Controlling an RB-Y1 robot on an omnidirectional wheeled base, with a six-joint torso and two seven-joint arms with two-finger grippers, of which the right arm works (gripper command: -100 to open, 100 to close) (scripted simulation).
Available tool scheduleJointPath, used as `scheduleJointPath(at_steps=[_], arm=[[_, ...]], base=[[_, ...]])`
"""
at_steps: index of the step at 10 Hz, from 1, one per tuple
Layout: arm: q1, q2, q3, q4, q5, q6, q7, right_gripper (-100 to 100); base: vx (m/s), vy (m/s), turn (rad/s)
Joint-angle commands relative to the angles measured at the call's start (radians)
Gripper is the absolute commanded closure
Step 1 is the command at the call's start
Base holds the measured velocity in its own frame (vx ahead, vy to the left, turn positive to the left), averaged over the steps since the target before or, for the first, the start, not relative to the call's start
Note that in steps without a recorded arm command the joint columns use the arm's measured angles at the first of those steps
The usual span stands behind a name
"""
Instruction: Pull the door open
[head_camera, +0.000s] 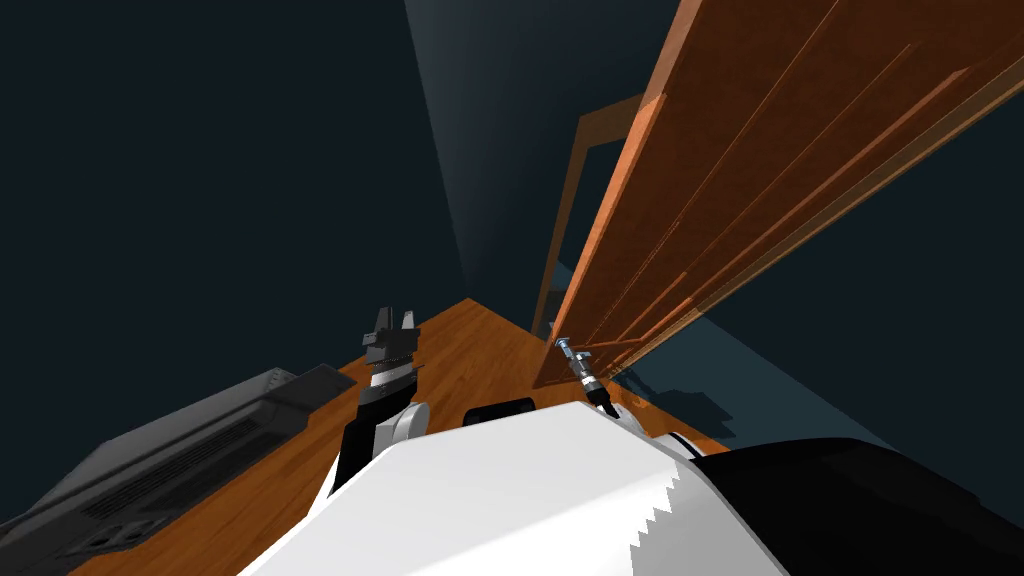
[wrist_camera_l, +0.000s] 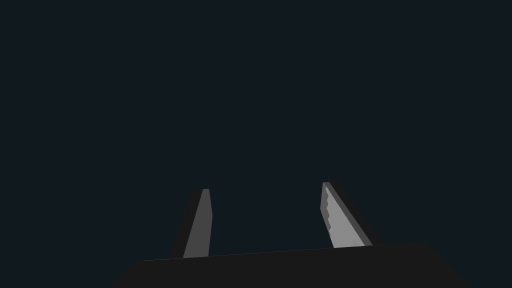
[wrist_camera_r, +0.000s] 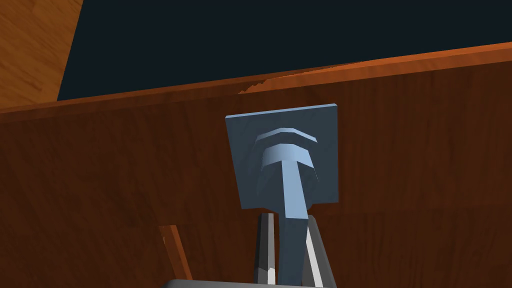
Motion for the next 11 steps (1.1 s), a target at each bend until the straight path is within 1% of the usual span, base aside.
scheduleJointPath(at_steps=[1, 2, 4, 6, 7, 8, 9, 11], arm=[[0.027, -0.008, 0.009, -0.007, 0.006, -0.025, -0.013, 100], [0.037, -0.015, 0.013, -0.003, 0.01, -0.044, -0.021, 100], [0.046, -0.022, 0.018, 0.001, 0.013, -0.061, -0.029, 100], [0.06, -0.033, 0.024, 0.007, 0.018, -0.089, -0.041, 100], [0.064, -0.036, 0.026, 0.009, 0.019, -0.098, -0.044, 100], [0.059, -0.033, 0.026, 0.007, 0.019, -0.087, -0.042, 100], [0.064, -0.036, 0.028, 0.018, 0.021, -0.104, -0.046, 100], [0.068, -0.038, 0.028, 0.026, 0.021, -0.117, -0.048, 100]], base=[[-0.198, -0.068, 0.169], [-0.236, -0.077, 0.167], [-0.161, -0.055, 0.073], [-0.132, -0.061, 0.124], [-0.129, -0.044, 0.082], [-0.052, -0.018, 0.019], [-0.118, -0.043, 0.176], [-0.169, -0.076, 0.151]])
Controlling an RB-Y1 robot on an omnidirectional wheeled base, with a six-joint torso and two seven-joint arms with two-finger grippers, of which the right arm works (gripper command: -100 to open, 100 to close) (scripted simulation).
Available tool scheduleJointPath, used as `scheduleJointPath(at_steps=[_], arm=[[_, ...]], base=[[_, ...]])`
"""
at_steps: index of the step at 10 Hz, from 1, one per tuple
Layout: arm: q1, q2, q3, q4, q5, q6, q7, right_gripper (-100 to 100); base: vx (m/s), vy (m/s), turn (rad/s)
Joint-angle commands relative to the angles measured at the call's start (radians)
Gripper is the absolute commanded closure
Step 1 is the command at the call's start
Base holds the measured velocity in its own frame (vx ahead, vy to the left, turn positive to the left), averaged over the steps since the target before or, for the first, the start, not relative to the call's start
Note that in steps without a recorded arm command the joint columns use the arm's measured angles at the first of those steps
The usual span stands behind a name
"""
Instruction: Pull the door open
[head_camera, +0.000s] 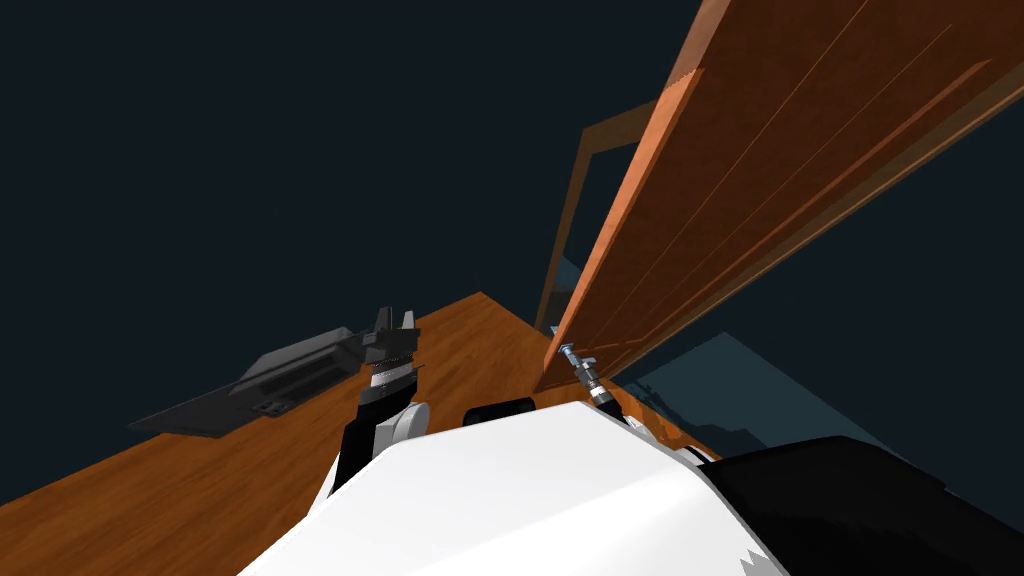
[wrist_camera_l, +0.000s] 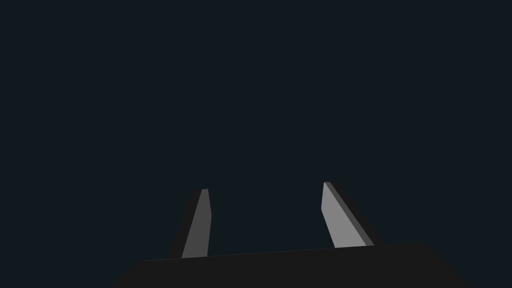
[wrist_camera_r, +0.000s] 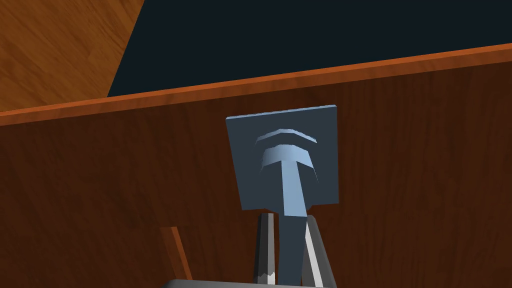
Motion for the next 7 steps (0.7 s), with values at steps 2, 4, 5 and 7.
scheduleJointPath(at_steps=[2, 4, 5, 7], arm=[[0.003, -0.005, 0.002, 0.036, 0.002, -0.037, -0.006, 100], [0.009, -0.01, 0.003, 0.049, 0.003, -0.059, -0.01, 100], [0.012, -0.012, 0.003, 0.055, 0.004, -0.07, -0.012, 100], [0.017, -0.014, 0.003, 0.064, 0.004, -0.084, -0.015, 100]], base=[[-0.211, -0.066, 0.163], [-0.193, -0.089, 0.216], [-0.228, -0.077, 0.183], [-0.149, -0.047, 0.097]])
